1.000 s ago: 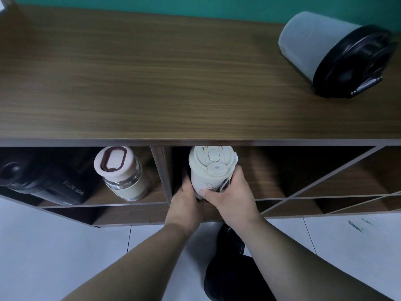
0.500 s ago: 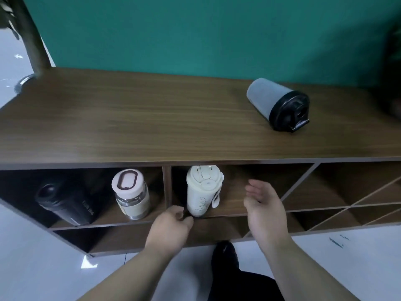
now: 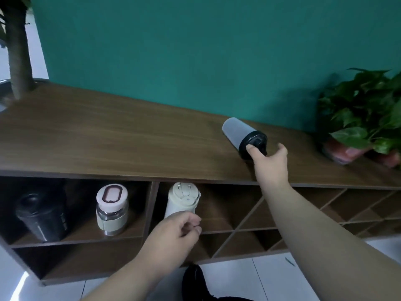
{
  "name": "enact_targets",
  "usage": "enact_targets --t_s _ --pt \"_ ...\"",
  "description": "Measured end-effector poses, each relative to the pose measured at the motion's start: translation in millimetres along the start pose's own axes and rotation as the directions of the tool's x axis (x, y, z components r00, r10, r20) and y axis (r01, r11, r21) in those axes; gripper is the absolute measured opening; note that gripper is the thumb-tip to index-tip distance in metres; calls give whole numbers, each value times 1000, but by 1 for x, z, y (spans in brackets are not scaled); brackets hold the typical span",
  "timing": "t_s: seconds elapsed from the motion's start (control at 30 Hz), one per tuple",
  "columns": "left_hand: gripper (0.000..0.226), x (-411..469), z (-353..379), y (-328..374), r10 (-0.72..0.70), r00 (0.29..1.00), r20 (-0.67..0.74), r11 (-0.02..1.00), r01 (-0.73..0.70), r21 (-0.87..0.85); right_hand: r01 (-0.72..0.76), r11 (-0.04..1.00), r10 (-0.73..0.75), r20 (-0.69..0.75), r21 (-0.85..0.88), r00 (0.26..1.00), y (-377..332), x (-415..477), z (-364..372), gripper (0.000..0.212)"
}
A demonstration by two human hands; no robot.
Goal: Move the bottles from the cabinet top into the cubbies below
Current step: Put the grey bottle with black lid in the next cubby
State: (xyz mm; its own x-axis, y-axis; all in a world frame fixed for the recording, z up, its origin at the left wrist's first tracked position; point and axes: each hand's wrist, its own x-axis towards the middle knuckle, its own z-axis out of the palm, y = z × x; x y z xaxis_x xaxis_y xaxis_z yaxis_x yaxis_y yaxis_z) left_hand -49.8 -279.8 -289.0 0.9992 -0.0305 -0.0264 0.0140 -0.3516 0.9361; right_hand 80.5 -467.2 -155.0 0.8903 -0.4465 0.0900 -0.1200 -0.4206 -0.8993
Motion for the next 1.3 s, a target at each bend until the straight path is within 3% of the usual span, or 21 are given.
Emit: enact_targets --t_s 0.23,0.3,0.43,0.57,0.73,0.8,0.9,1.07,1.13,1.2,1.27,1.3 --pt "12 11 -1 -17 45 999 29 999 -45 -3 -131 991 131 -43 3 990 -3 48 33 119" --pt "12 13 -2 -20 37 998 43 999 -37 -5 -140 990 141 -54 30 988 1 51 38 114" --pt "14 16 -2 -24 59 998 32 998 -59 -5 -64 993 63 10 97 998 6 33 34 86" --pt "30 14 0 -20 50 999 2 995 -49 -86 83 991 -98 141 108 985 22 -19 1 78" --pt "43 8 9 -16 37 998 -56 996 -41 -76 180 944 -248 234 276 940 73 -79 -61 82" --pt "55 5 15 -17 34 998 -60 998 -38 -55 221 932 -303 287 286 909 97 -90 -81 88" --pt "79 0 29 -24 56 998 16 996 -57 75 323 936 -352 408 140 842 128 -90 -95 89" --pt "105 7 66 -36 29 976 217 968 -81 239 513 852 -297 712 -103 637 153 -73 -86 88" --pt "104 18 79 -41 -31 965 259 967 -37 253 585 802 -310 754 -120 580 156 -65 -75 88" --pt "80 33 95 -55 -67 975 214 972 15 234 628 765 -314 772 -139 553 161 -56 -61 91" --pt "63 46 110 -70 -82 990 115 982 61 177 520 844 -260 750 -128 608 170 -47 -46 102" --pt "67 51 115 -72 -103 993 65 986 93 137 414 904 -222 711 -107 667 174 -44 -38 109"
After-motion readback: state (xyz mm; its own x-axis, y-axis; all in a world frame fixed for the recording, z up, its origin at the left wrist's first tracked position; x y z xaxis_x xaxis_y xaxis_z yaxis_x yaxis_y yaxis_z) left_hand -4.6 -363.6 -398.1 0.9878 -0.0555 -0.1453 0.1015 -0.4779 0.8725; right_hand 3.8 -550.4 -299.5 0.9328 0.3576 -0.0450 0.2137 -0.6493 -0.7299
